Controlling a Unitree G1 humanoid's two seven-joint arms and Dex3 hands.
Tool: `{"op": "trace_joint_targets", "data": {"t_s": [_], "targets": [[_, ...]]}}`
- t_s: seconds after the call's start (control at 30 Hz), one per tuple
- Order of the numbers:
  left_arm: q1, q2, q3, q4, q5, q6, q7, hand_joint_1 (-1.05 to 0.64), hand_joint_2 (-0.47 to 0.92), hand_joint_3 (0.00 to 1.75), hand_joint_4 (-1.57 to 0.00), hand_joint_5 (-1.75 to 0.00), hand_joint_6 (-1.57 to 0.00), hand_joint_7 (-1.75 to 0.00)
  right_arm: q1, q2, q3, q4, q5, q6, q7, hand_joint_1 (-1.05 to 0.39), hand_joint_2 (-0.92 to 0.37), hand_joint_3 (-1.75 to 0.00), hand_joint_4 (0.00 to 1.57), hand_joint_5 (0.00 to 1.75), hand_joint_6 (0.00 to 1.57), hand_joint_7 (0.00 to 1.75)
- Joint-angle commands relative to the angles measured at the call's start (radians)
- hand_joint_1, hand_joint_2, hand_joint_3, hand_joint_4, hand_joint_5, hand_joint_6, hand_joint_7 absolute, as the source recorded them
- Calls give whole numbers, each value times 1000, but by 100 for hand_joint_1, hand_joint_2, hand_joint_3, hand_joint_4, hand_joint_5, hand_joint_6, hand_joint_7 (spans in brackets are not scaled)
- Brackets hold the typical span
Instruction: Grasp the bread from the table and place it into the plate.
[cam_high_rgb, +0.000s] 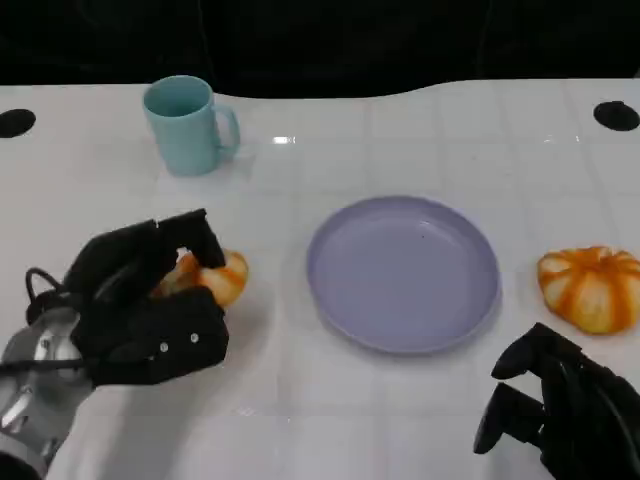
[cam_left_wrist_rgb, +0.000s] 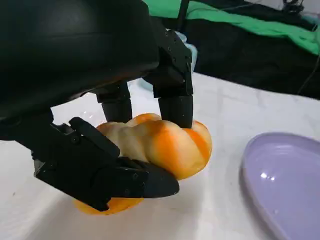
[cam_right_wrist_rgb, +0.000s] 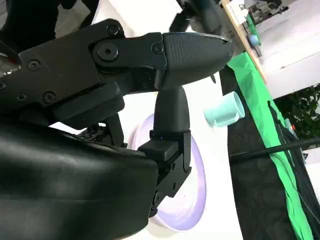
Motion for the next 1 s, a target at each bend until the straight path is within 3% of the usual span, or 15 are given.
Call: {"op": "trace_joint_targets", "data": {"t_s": [0.03, 0.53, 0.87, 1.0], "targets": [[-55, -4, 9, -19, -18, -17, -33, -17, 54, 111, -86, -175, -74, -175, -2, -4, -6, 7, 2, -15, 2, -51, -92, -45, 65, 175, 44, 167], [-157, -114, -48, 32, 55, -87, 46, -15, 48, 122, -85, -175, -71, -175, 5, -7, -13, 8, 14, -13, 13, -51, -92, -44, 62, 175, 43, 165], [-170, -123, -45, 62, 67, -113, 62, -15, 47, 126, -85, -175, -71, -175, 5, -5, -14, 9, 12, -13, 14, -51, -92, -44, 62, 175, 43, 165], [-293, -220, -116, 185, 120, -140, 107, -17, 45, 127, -91, -175, -72, -175, 3, -4, -11, 7, 7, -12, 9, -51, -92, -44, 62, 175, 43, 165]]}}
